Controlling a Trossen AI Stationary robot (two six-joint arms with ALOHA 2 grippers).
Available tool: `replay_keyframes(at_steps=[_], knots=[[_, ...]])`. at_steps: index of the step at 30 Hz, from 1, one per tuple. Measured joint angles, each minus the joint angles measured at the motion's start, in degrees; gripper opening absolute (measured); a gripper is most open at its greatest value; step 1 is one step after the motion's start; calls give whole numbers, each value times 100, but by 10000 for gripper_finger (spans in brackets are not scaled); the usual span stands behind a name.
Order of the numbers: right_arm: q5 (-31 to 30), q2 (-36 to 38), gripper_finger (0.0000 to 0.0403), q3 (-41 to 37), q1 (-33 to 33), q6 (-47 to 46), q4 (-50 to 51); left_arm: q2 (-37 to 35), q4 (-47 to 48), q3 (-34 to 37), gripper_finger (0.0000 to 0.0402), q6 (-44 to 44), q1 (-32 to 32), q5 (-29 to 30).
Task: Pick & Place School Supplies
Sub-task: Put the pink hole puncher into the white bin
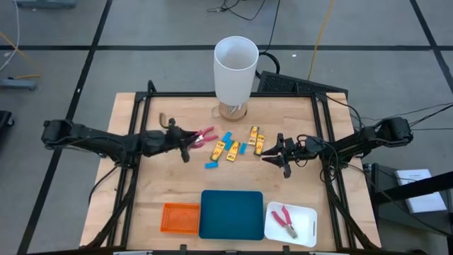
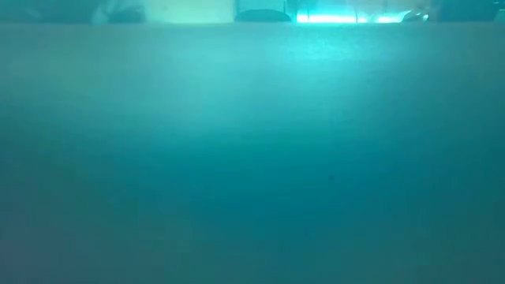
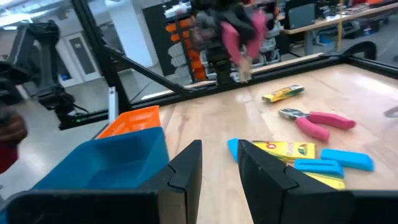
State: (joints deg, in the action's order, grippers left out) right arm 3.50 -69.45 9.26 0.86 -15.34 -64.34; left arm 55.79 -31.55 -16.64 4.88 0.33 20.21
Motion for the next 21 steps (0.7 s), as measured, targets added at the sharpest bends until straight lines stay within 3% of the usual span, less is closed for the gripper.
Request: replay_keyframes(at_steps=[4,7,15,21], knots=[[-291,-2,93,-3,0,156,40,-66,-2368,783,49,-286,307,-1082],[-508,-13,93,-4,-4,256,48,-70,-3304,1017,45,-298,531,-1634],[-1403,-13,93,138,-11,970,-9,76,-3618,834,45,-310,874,-1951],[-1393,-13,93,162,65,671,241,680,-3580,697,48,-114,893,-2025]])
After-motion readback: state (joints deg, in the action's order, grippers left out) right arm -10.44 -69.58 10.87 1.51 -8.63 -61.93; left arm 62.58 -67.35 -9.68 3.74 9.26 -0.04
